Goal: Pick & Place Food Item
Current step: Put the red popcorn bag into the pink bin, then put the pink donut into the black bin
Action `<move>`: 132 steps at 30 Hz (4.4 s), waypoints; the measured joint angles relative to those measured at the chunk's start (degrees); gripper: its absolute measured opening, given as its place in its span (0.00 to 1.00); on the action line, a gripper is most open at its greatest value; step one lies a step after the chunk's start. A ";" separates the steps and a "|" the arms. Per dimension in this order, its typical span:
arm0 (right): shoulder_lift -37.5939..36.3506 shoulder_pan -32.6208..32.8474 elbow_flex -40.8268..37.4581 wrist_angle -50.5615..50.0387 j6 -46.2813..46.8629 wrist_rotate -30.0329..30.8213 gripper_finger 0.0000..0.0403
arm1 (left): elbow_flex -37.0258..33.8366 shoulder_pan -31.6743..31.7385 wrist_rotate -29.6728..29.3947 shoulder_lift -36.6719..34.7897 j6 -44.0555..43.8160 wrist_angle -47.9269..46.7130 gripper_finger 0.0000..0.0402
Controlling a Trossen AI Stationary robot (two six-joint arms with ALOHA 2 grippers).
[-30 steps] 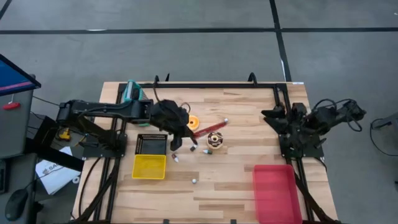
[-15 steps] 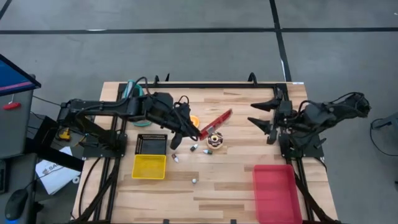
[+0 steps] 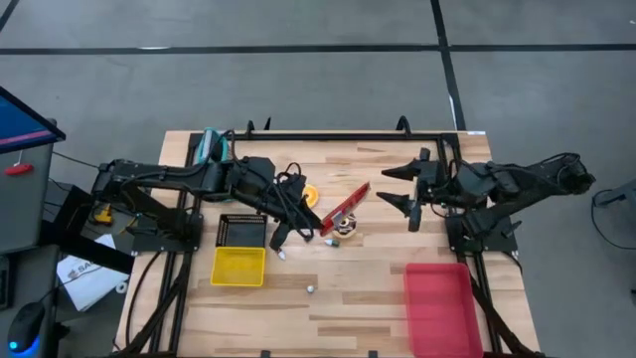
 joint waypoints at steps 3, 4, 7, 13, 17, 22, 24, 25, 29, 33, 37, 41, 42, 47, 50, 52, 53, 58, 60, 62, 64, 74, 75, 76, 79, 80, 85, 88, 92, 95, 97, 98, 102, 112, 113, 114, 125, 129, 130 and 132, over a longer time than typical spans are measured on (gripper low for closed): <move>-0.09 -2.12 0.00 0.01 0.71 -3.61 0.64 | -0.01 -0.98 0.01 0.00 0.00 0.37 0.00; -0.10 -2.87 0.00 0.02 1.37 -5.18 0.64 | -0.01 -1.23 0.02 0.00 0.00 0.61 0.00; 0.51 -4.88 0.00 0.16 2.18 -10.02 0.64 | 0.00 -1.51 0.05 0.00 0.00 1.40 0.00; 3.48 -7.75 -0.04 2.36 2.13 -19.18 0.64 | 0.00 -1.45 -0.02 0.00 0.01 2.12 0.00; 5.67 -8.76 -0.20 2.97 1.59 -21.41 0.63 | 0.00 -1.40 -0.02 0.00 0.02 1.76 0.00; 5.76 -8.42 -0.02 5.14 1.03 -22.69 0.56 | 0.00 -1.40 -0.01 0.00 0.02 1.54 0.00; 5.78 -8.34 -0.02 5.07 1.01 -22.76 0.49 | 0.00 -1.40 0.02 0.00 0.02 1.31 0.00; 5.56 -8.28 -0.04 5.05 1.03 -22.97 0.44 | 0.00 -1.38 -0.02 0.00 0.02 1.32 0.00; 5.17 -8.23 -0.02 5.28 1.05 -26.97 0.21 | 0.00 -1.25 0.29 -0.04 0.04 1.02 0.00; 5.20 -8.18 -0.02 5.44 1.11 -30.91 0.04 | 0.00 -1.28 0.35 -0.04 0.57 0.65 0.00; 5.22 -7.37 -0.04 5.34 2.78 -30.67 0.04 | 0.00 -1.25 -0.16 -0.67 1.02 -2.55 0.05; 5.27 -5.97 -0.04 5.35 3.26 -30.06 0.02 | 0.03 -1.75 -1.19 -2.31 3.81 -10.83 0.15; 5.26 -5.73 -0.04 5.27 3.97 -30.05 0.02 | 0.02 -1.95 -1.91 -2.68 4.47 -12.70 0.18; 5.22 -3.01 -0.02 -1.70 10.38 -30.68 0.01 | 0.00 -4.15 -10.13 -5.98 9.14 -22.81 0.31; 5.20 1.35 -0.02 -10.94 18.06 -31.61 0.01 | -0.06 -5.76 -16.86 -7.38 11.27 -25.34 0.35; 5.20 5.24 -0.02 -17.60 24.32 -31.78 0.01 | -0.04 -6.48 -20.78 -8.35 11.66 -24.32 0.36; 5.20 7.44 -0.02 -20.24 27.82 -31.73 0.01 | -0.04 -7.03 -22.44 -8.75 11.67 -24.39 0.37; 5.54 20.40 -0.02 -29.32 48.04 -27.09 0.01 | -0.02 -7.20 -26.68 -9.04 11.79 -21.23 0.35; 6.12 25.94 -0.02 -31.25 56.05 -25.02 0.01 | -0.01 -7.20 -27.60 -9.02 12.53 -20.88 0.34; 7.05 30.74 -0.02 -31.77 63.92 -22.80 0.01 | 0.00 -7.19 -28.41 -8.62 13.02 -20.79 0.33; 8.40 34.95 0.09 -32.61 70.91 -21.18 0.01 | -0.05 -6.91 -28.85 -8.20 13.52 -20.93 0.33; 22.64 42.37 21.20 -61.53 85.06 -20.58 0.01 | -0.04 -5.71 -29.24 -7.07 15.74 -16.40 0.32; 24.66 42.40 24.38 -67.13 85.79 -20.02 0.01 | -0.03 -5.47 -29.31 -6.89 15.81 -15.46 0.32; 26.52 42.41 26.74 -70.23 86.07 -19.42 0.01 | 0.02 -5.10 -29.60 -6.71 16.06 -14.82 0.32; 29.77 42.01 27.04 -69.08 82.09 -18.55 0.01 | -0.06 -4.92 -30.41 -6.31 17.12 -14.77 0.31; 31.56 41.82 27.01 -69.68 82.20 -19.90 0.01 | 0.00 -4.90 -30.80 -5.98 17.20 -14.21 0.31; 40.66 41.60 25.98 -69.23 78.70 -21.45 0.01 | -0.04 -5.00 -31.21 -4.30 17.24 -15.11 0.32; 45.23 41.60 24.47 -69.43 79.46 -24.43 0.01 | -0.04 -5.36 -31.19 -3.18 17.23 -15.36 0.33; 48.76 42.35 23.41 -69.58 81.81 -25.60 0.01 | -0.07 -5.71 -31.15 -2.80 17.22 -15.60 0.33; 50.67 43.16 23.32 -69.45 83.51 -25.63 0.01 | -0.04 -5.71 -31.13 -2.80 17.22 -15.62 0.33; 51.12 43.79 23.27 -69.17 84.96 -25.73 0.03 | -0.04 -5.72 -31.12 -2.95 17.13 -15.58 0.33; 51.24 44.07 23.45 -68.95 86.16 -25.74 0.05 | -0.04 -5.82 -31.12 -3.06 17.00 -15.50 0.33; 50.82 45.63 23.52 -68.47 92.04 -26.96 0.18 | -0.04 -6.39 -31.12 -3.08 16.67 -15.57 0.34; 44.75 48.42 29.37 -68.46 94.45 -17.27 0.46 | -0.04 -7.15 -30.97 -3.08 15.70 -15.57 0.34; 44.23 48.39 29.54 -68.39 94.47 -16.14 0.47 | -0.04 -6.98 -30.97 -3.07 15.72 -15.61 0.35; 43.81 48.40 29.55 -68.51 94.47 -15.44 0.48 | -0.04 -6.81 -30.97 -3.08 15.72 -15.80 0.35; 41.94 45.10 27.77 -69.51 94.66 -9.85 0.46 | 0.02 4.16 -26.02 -0.13 11.79 -22.87 0.42; 41.83 43.55 27.39 -69.42 94.77 -9.42 0.45 | 0.02 7.08 -21.71 5.66 15.56 -24.51 0.47; 41.59 43.30 27.39 -69.42 95.68 -9.05 0.45 | 0.02 7.52 -21.08 7.41 16.67 -26.18 0.48; 40.39 43.24 27.38 -69.42 99.03 -7.73 0.46 | -0.04 8.54 -21.02 11.17 19.14 -29.01 0.51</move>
